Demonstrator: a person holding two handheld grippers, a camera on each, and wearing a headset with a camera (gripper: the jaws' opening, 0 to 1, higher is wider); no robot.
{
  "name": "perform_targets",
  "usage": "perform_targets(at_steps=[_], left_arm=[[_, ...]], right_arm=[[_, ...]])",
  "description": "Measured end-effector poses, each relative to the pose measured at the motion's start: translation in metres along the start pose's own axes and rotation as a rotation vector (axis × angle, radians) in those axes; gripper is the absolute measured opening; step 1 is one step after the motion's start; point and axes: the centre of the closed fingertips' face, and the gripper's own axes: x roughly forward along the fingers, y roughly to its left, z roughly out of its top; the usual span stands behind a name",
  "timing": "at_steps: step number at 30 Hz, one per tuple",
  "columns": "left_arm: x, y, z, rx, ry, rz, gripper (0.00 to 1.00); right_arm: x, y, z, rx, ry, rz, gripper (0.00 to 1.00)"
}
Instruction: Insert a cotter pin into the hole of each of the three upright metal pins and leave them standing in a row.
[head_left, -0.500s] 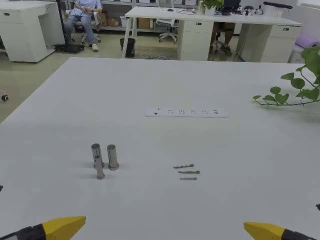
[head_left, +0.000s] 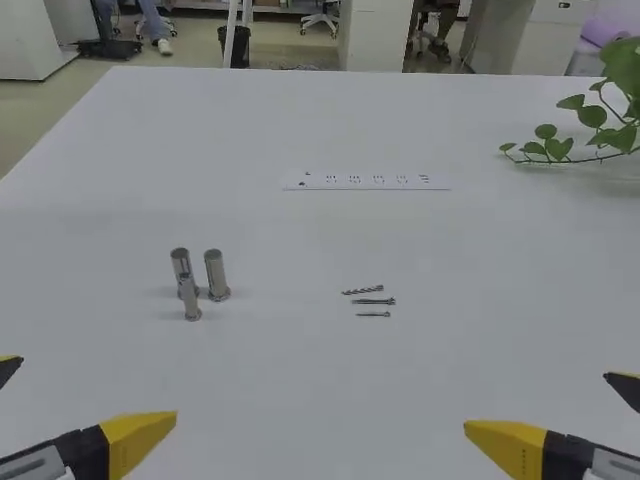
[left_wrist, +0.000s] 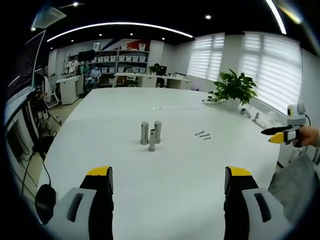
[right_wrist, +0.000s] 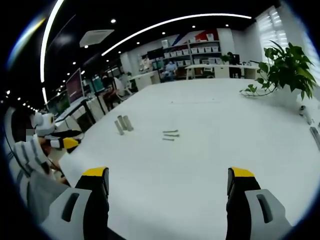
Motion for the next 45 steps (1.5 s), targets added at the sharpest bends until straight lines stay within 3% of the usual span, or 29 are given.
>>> perform_targets(at_steps=[7, 10, 15, 25, 30, 32, 45], left_arm=[[0.002, -0.001, 0.001, 0.003, 0.004, -0.018, 0.94], [0.001, -0.001, -0.001, 0.008, 0.018, -0.022, 0.99], [-0.002, -0.004, -0.011, 0.014, 0.062, -0.034, 0.99], [-0.004, -0.012, -0.020, 0.014, 0.091, -0.036, 0.99], [-0.004, -0.009, -0.015, -0.020, 0.072, -0.017, 0.99], [-0.005, -0.007, -0.013, -0.006, 0.065, -0.007, 0.99], [-0.005, -0.005, -0.016, -0.015, 0.094, 0.008, 0.99]], right_arm=[[0.001, 0.000, -0.002, 0.004, 0.009, -0.007, 1.00], [0.002, 0.001, -0.002, 0.002, 0.010, -0.009, 1.00], [0.003, 0.003, -0.004, -0.005, 0.019, -0.005, 1.00], [0.003, 0.002, -0.010, 0.003, 0.024, -0.006, 0.99], [0.002, 0.000, -0.015, -0.001, 0.044, -0.002, 0.98], [0.002, -0.002, -0.012, 0.006, 0.035, -0.003, 0.98], [0.007, 0.000, -0.015, 0.025, 0.053, 0.026, 0.99]])
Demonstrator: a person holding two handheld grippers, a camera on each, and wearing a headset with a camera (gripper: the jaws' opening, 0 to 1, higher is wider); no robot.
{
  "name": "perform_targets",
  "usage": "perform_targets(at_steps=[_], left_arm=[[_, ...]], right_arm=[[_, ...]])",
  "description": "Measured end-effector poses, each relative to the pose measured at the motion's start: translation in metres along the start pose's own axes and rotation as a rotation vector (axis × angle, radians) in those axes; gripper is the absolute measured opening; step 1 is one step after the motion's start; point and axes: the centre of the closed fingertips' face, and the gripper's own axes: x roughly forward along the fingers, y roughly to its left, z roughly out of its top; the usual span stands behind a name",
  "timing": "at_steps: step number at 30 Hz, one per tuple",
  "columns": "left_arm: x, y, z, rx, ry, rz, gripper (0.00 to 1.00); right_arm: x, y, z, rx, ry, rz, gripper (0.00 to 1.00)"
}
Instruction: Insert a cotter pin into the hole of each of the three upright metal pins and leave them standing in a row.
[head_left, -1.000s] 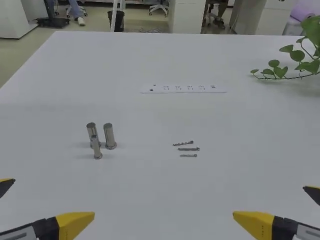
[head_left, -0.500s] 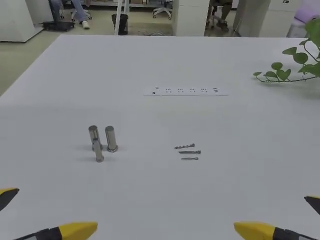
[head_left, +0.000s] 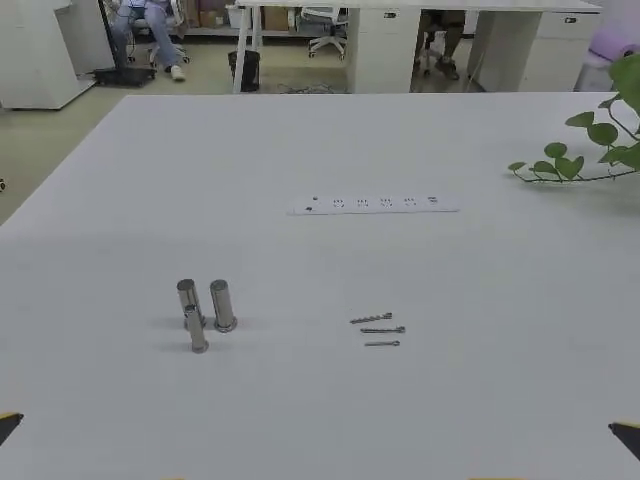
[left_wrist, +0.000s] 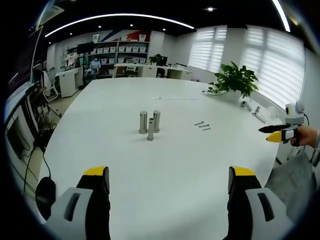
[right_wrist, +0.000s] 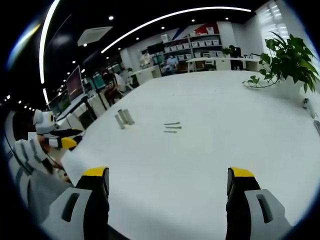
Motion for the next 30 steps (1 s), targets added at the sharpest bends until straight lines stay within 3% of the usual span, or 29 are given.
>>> perform_targets(at_steps=[3, 7, 16, 27, 30], left_arm=[[0.001, 0.000, 0.000, -0.014, 0.003, -0.007, 0.99], [0.002, -0.003, 0.008, -0.008, -0.027, -0.017, 0.99], [0.004, -0.001, 0.009, 0.014, -0.027, -0.012, 0.99], [0.007, 0.006, 0.016, -0.008, -0.049, -0.001, 0.99], [0.012, 0.009, 0.016, -0.001, -0.044, -0.010, 0.95]], right_arm=[[0.000, -0.001, 0.001, -0.002, 0.000, -0.003, 0.99], [-0.002, -0.003, 0.003, 0.007, -0.007, -0.010, 0.99], [-0.005, -0.006, 0.008, -0.004, -0.012, -0.027, 0.99], [-0.005, -0.005, 0.009, -0.003, -0.011, -0.034, 0.99], [-0.004, -0.003, 0.009, 0.001, -0.017, -0.024, 0.99]])
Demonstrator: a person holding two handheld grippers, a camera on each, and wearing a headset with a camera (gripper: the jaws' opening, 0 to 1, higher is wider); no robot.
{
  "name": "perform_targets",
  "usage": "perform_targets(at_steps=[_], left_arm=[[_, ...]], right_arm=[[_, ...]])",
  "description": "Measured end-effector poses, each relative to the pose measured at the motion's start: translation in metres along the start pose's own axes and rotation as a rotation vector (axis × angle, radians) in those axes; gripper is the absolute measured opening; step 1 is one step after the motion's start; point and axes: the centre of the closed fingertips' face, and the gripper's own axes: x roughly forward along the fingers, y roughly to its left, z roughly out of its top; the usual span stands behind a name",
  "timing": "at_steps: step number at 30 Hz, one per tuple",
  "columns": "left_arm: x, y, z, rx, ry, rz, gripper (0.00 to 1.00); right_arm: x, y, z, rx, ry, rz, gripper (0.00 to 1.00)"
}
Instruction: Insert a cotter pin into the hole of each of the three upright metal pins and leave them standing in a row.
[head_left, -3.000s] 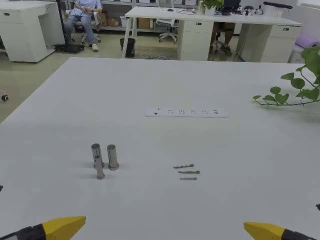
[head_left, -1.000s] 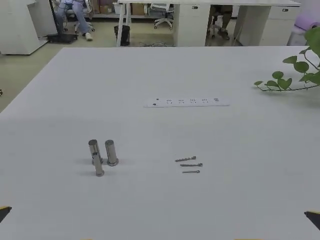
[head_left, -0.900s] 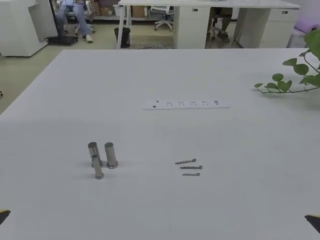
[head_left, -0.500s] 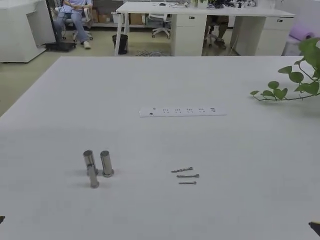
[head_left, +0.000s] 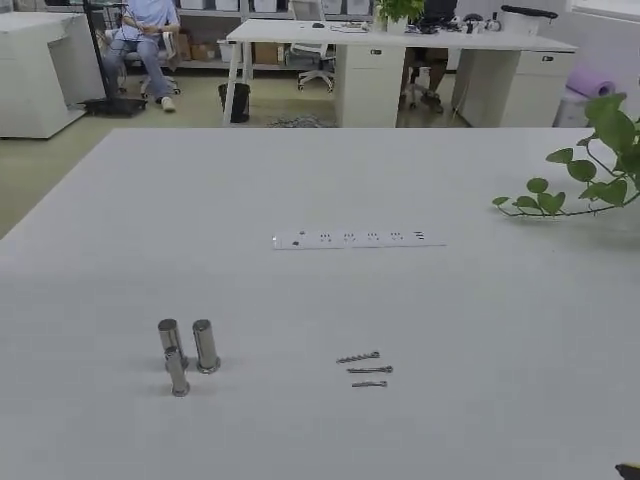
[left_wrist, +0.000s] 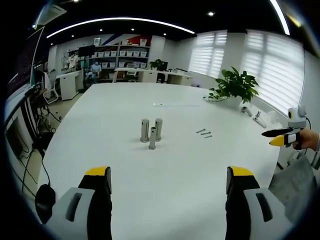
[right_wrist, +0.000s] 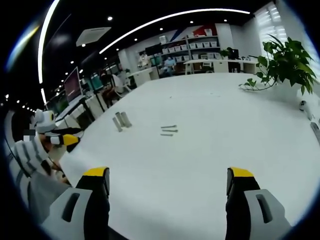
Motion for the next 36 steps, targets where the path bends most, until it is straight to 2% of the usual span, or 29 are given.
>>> perform_targets(at_steps=[2, 5, 7, 8, 9, 12, 14, 17, 20, 21, 25, 28, 32, 35, 36], left_arm=[[0.004, 0.003, 0.001, 0.015, 0.005, -0.002, 0.95], [0.012, 0.010, 0.008, 0.036, -0.020, -0.009, 0.97], [0.016, 0.011, 0.014, 0.044, -0.047, -0.030, 0.91], [0.018, 0.015, 0.020, 0.066, -0.076, -0.017, 0.89], [0.019, 0.016, 0.022, 0.071, -0.082, -0.018, 0.88], [0.026, 0.021, 0.027, 0.036, -0.102, -0.028, 0.89], [0.031, 0.024, 0.029, 0.034, -0.102, -0.028, 0.87], [0.038, 0.027, 0.034, 0.044, -0.111, -0.028, 0.85], [0.047, 0.023, 0.036, 0.069, -0.122, -0.069, 0.76], [0.049, 0.020, 0.036, 0.090, -0.117, -0.085, 0.73], [0.060, 0.016, 0.040, 0.094, -0.132, -0.100, 0.66], [0.068, 0.015, 0.040, 0.095, -0.128, -0.104, 0.62], [0.076, 0.023, 0.038, 0.174, -0.104, -0.056, 0.54], [0.083, 0.023, 0.036, 0.173, -0.093, -0.058, 0.51], [0.087, 0.021, 0.034, 0.163, -0.084, -0.075, 0.50]], right_arm=[[0.001, 0.002, 0.000, 0.000, 0.001, 0.006, 0.98], [0.001, 0.002, 0.001, -0.014, 0.003, -0.001, 0.98], [0.002, 0.002, 0.003, -0.006, -0.003, 0.005, 0.98], [0.003, 0.003, 0.005, 0.022, -0.016, 0.018, 0.98], [0.004, 0.003, 0.006, 0.040, -0.023, 0.021, 0.98], [0.004, 0.001, 0.006, 0.039, -0.028, 0.010, 0.98], [0.005, 0.002, 0.005, 0.034, -0.018, 0.012, 0.98], [0.005, 0.004, 0.004, 0.043, -0.019, 0.018, 0.98], [0.006, 0.004, 0.002, 0.024, -0.003, 0.011, 0.97], [0.007, 0.004, 0.001, 0.018, 0.002, 0.010, 0.97], [0.006, 0.005, 0.001, 0.019, 0.002, 0.015, 0.97], [0.005, 0.005, -0.002, 0.009, 0.011, 0.012, 0.97], [0.004, 0.004, -0.003, 0.018, 0.014, 0.009, 0.96], [0.003, 0.003, -0.006, 0.019, 0.022, 0.002, 0.96], [0.004, 0.001, -0.008, 0.012, 0.034, -0.011, 0.96]])
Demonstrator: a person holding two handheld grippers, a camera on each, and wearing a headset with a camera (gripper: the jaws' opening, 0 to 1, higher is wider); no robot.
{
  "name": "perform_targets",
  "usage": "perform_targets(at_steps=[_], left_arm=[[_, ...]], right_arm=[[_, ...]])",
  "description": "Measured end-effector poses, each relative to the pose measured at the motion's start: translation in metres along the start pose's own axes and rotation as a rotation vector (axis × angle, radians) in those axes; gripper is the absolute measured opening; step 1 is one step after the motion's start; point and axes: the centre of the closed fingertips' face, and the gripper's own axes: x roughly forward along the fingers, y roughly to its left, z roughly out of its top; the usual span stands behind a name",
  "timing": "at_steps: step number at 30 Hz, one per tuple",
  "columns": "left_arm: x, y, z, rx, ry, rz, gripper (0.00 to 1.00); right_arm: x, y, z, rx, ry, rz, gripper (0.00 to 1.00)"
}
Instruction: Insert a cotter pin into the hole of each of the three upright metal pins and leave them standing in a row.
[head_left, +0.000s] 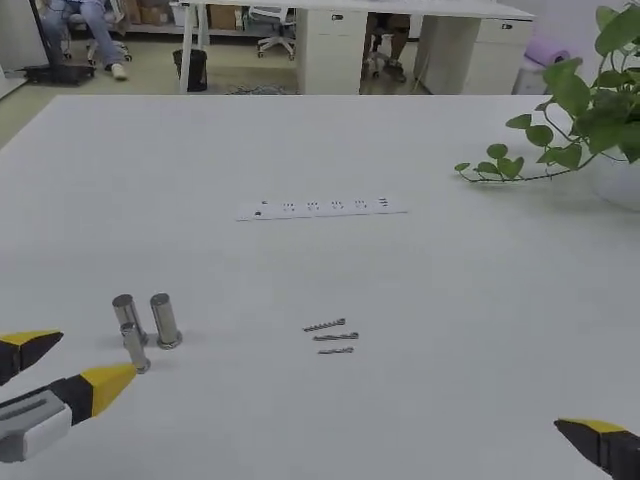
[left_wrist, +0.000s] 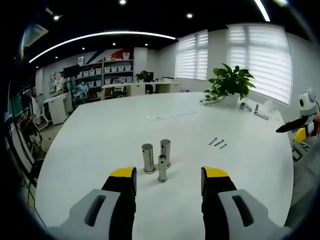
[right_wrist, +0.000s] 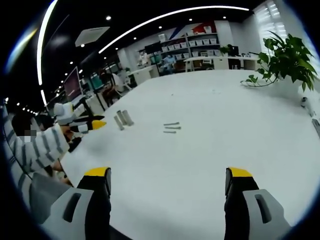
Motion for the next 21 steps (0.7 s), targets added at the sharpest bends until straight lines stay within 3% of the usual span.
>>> perform_targets(at_steps=[3, 9, 12, 13, 15, 21], left_arm=[[0.007, 0.002, -0.005, 0.002, 0.018, -0.010, 0.36], [0.019, 0.006, -0.007, -0.021, 0.029, -0.011, 0.29], [0.021, 0.021, -0.014, 0.052, 0.080, 0.063, 0.27], [0.022, 0.022, -0.015, 0.067, 0.092, 0.067, 0.26], [0.025, 0.020, -0.014, 0.020, 0.075, 0.056, 0.23], [0.032, 0.016, -0.017, 0.023, 0.082, 0.037, 0.19]], right_arm=[[0.000, 0.000, -0.004, -0.023, 0.028, -0.007, 0.96], [-0.001, 0.005, -0.002, -0.028, 0.027, 0.001, 0.96], [-0.001, 0.006, -0.001, -0.035, 0.034, 0.001, 0.96], [0.000, 0.006, -0.001, -0.035, 0.041, 0.001, 0.96], [0.000, 0.009, -0.005, -0.042, 0.071, 0.013, 0.95], [-0.001, 0.008, -0.006, -0.043, 0.077, 0.008, 0.95]])
